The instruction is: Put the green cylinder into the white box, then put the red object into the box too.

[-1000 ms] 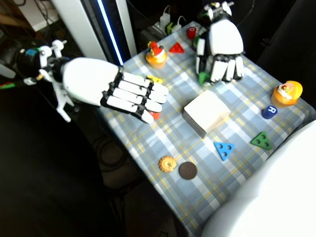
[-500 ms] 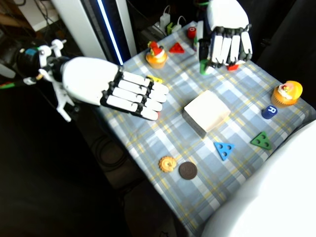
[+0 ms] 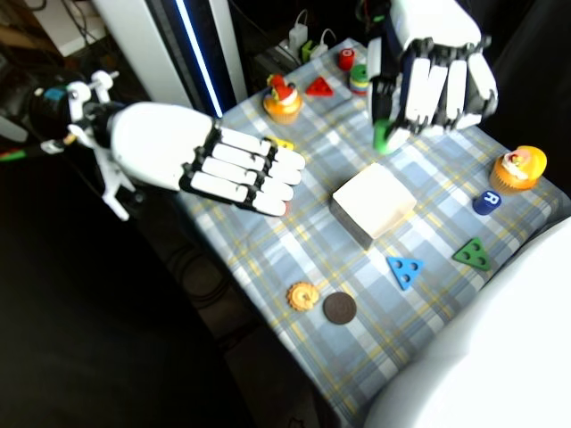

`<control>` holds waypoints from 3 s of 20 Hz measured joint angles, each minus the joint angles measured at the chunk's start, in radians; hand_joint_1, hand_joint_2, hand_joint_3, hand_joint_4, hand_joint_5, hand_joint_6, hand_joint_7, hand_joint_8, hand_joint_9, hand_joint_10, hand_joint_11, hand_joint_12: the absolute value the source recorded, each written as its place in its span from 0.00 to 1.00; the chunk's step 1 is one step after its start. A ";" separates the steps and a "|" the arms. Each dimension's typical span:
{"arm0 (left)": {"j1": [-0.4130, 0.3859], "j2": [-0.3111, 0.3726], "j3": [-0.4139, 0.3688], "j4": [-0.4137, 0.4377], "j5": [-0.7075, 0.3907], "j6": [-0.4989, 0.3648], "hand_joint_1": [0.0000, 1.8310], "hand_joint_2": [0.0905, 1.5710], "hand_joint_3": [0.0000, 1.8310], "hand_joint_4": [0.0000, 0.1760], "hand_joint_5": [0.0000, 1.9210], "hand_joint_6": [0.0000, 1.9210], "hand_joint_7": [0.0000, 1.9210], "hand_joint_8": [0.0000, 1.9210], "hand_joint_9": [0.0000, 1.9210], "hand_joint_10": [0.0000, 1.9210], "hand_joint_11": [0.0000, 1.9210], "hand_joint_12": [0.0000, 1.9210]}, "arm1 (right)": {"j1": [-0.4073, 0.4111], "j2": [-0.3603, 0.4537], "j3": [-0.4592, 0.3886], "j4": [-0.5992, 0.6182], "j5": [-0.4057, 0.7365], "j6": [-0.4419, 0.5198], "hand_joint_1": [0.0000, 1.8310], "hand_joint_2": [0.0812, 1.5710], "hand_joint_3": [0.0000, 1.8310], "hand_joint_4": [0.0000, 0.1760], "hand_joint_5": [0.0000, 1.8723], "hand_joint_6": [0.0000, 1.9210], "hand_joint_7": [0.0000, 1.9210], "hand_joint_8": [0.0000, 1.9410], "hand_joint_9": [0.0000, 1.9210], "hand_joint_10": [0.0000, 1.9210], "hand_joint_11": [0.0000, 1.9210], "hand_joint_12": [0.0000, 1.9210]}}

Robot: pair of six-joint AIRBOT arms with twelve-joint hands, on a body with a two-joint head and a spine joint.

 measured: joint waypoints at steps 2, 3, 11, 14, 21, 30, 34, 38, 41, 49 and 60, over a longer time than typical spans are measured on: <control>-0.006 -0.021 0.034 -0.024 0.023 0.001 0.60 0.68 0.00 0.00 0.29 0.52 0.32 0.40 0.11 0.57 0.00 1.00 | 0.000 -0.004 0.001 0.001 0.001 0.000 0.21 0.83 0.00 0.00 0.00 0.00 0.00 0.00 0.00 0.00 0.00 0.11; -0.007 -0.027 0.042 -0.032 0.034 0.000 0.60 0.65 0.00 0.18 0.21 0.44 0.25 0.32 0.04 0.58 0.00 1.00 | 0.000 -0.005 0.002 0.000 0.002 0.001 0.21 0.83 0.00 0.00 0.00 0.00 0.00 0.00 0.00 0.00 0.00 0.11; 0.006 -0.051 0.066 -0.076 0.063 0.001 0.41 0.63 0.00 0.78 0.09 0.10 0.09 0.05 0.00 0.21 0.00 0.75 | 0.000 -0.005 0.002 0.000 0.005 0.006 0.21 0.83 0.00 0.00 0.00 0.00 0.00 0.00 0.00 0.00 0.00 0.19; 0.024 -0.016 0.013 -0.043 0.043 -0.037 0.23 0.78 0.01 0.49 0.09 0.04 0.10 0.01 0.01 0.15 0.00 0.43 | 0.000 -0.005 0.003 0.000 0.005 0.010 0.25 0.82 0.00 0.00 0.00 0.00 0.00 0.00 0.02 0.01 0.00 0.22; 0.094 0.135 -0.092 0.150 -0.136 -0.395 0.35 0.90 0.00 0.32 0.16 0.02 0.16 0.01 0.02 0.36 0.00 0.70 | 0.000 -0.042 0.046 -0.017 -0.015 0.075 0.41 0.74 0.00 0.00 0.08 0.07 0.14 0.04 0.00 0.39 0.00 0.79; 0.207 0.234 -0.112 0.277 -0.307 -0.805 0.37 0.88 0.00 0.16 0.18 0.02 0.19 0.00 0.05 0.29 0.00 0.61 | 0.032 -0.121 0.110 -0.052 -0.150 0.101 0.49 0.72 0.00 0.00 0.08 0.25 0.23 0.06 0.03 0.49 0.00 0.77; 0.226 0.245 -0.127 0.276 -0.341 -0.805 0.40 0.87 0.00 0.13 0.19 0.02 0.19 0.00 0.07 0.25 0.00 0.57 | 0.033 -0.148 0.132 -0.055 -0.194 0.102 0.47 0.75 0.00 0.00 0.12 0.20 0.23 0.03 0.03 0.45 0.00 0.67; 0.243 0.258 -0.138 0.274 -0.352 -0.805 0.37 0.86 0.00 0.18 0.19 0.02 0.20 0.00 0.05 0.25 0.00 0.52 | 0.058 -0.179 0.156 -0.066 -0.240 0.102 0.45 0.77 0.00 0.00 0.16 0.16 0.26 0.02 0.06 0.41 0.00 0.65; 0.243 0.261 -0.138 0.264 -0.353 -0.805 0.37 0.86 0.00 0.13 0.19 0.01 0.19 0.00 0.05 0.26 0.00 0.54 | 0.060 -0.192 0.166 -0.070 -0.255 0.104 0.46 0.76 0.00 0.00 0.17 0.15 0.27 0.02 0.07 0.42 0.00 0.69; 0.245 0.261 -0.138 0.267 -0.353 -0.806 0.36 0.86 0.00 0.19 0.20 0.01 0.20 0.00 0.07 0.24 0.00 0.56 | 0.063 -0.212 0.180 -0.071 -0.280 0.104 0.52 0.75 0.00 0.00 0.15 0.35 0.33 0.04 0.06 0.56 0.00 0.83; 0.245 0.261 -0.138 0.264 -0.353 -0.806 0.36 0.86 0.00 0.20 0.20 0.01 0.19 0.00 0.03 0.27 0.00 0.54 | 0.077 -0.234 0.200 -0.070 -0.278 0.105 0.65 0.76 0.00 0.00 0.38 0.66 0.46 0.69 0.27 0.75 0.00 0.98</control>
